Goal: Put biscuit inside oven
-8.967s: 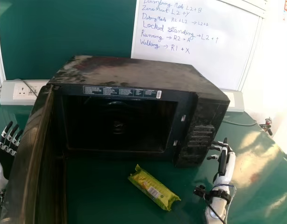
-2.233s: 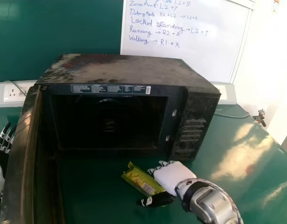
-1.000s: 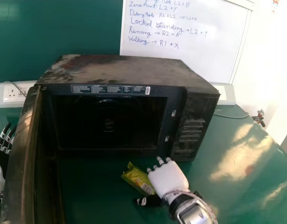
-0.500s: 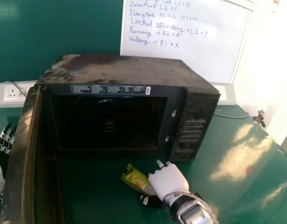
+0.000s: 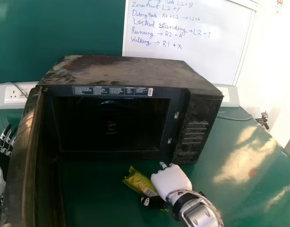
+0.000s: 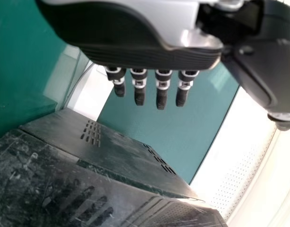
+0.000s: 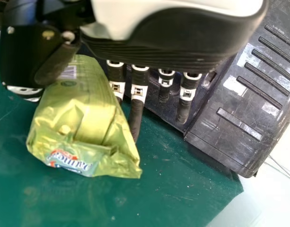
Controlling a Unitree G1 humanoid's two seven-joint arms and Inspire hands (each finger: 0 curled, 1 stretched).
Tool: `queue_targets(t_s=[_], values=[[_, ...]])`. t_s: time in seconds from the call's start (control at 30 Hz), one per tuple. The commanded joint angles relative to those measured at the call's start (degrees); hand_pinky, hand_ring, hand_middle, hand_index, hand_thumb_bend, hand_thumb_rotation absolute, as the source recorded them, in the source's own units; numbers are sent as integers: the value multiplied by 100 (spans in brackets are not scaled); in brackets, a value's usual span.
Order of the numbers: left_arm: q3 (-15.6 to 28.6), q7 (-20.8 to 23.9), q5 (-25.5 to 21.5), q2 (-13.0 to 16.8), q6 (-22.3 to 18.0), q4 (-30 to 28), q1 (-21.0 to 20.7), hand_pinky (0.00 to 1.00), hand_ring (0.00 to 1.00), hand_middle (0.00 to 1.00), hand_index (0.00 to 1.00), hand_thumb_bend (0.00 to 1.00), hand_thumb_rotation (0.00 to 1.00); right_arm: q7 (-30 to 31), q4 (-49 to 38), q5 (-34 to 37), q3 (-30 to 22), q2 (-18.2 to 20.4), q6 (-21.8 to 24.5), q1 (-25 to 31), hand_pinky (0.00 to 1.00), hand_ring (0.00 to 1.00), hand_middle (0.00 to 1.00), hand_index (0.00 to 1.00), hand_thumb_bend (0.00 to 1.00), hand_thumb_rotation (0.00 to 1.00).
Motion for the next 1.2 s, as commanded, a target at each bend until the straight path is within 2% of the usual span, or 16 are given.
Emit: queue_targets(t_s=[0.0,0.13,0.3,0.53,0.67,0.77,0.8,0.83,0.93,0.97,1.0,1.17], values=[[-20,-26,-45,-246,-40,189,193,0,70,79,96,0,0,46,34,120,10,10,-49,53,83,67,61,59,79,13],[-25,2,-59,-252,17,140,210,0,71,80,96,0,0,-108,34,109,-1,-12,-63,68,81,67,61,62,80,12],[-13,-37,-73,-244,2,192,191,0,71,80,96,0,0,-530,51,285,-135,-26,-60,127,77,64,57,66,75,8],[-3,-53,-73,-228,-13,244,169,0,70,79,96,0,0,-822,-26,382,-244,-99,-71,137,75,64,58,68,75,4],[-9,-15,-57,-230,-10,236,167,0,70,79,95,0,0,-1218,-38,375,-302,-167,-102,165,73,62,56,66,73,8],[-23,21,-25,-256,-55,196,177,0,69,79,95,0,0,-1510,-37,442,-378,-190,-127,179,71,61,54,64,73,8],[-28,28,-22,-268,-61,168,187,0,69,79,95,0,0,-1586,-41,478,-409,-194,-137,181,71,60,51,63,65,4],[-32,32,-22,-276,-57,148,195,0,69,79,95,0,0,-1632,-51,522,-442,-198,-144,181,71,60,50,63,61,2],[-38,33,-47,-283,-3,105,209,0,70,80,96,0,0,-1776,-87,639,-535,-213,-155,168,71,59,48,62,57,0],[-41,38,-47,-284,6,95,212,0,70,80,96,0,0,-1808,-92,658,-552,-223,-160,163,71,58,48,55,55,0],[-45,56,-47,-288,24,75,218,0,70,80,96,0,0,-1827,-98,668,-565,-230,-167,157,71,58,48,52,54,0],[-35,19,-61,-288,10,111,202,0,70,80,96,0,0,-1838,-134,667,-594,-233,-189,138,70,57,48,49,53,0]])
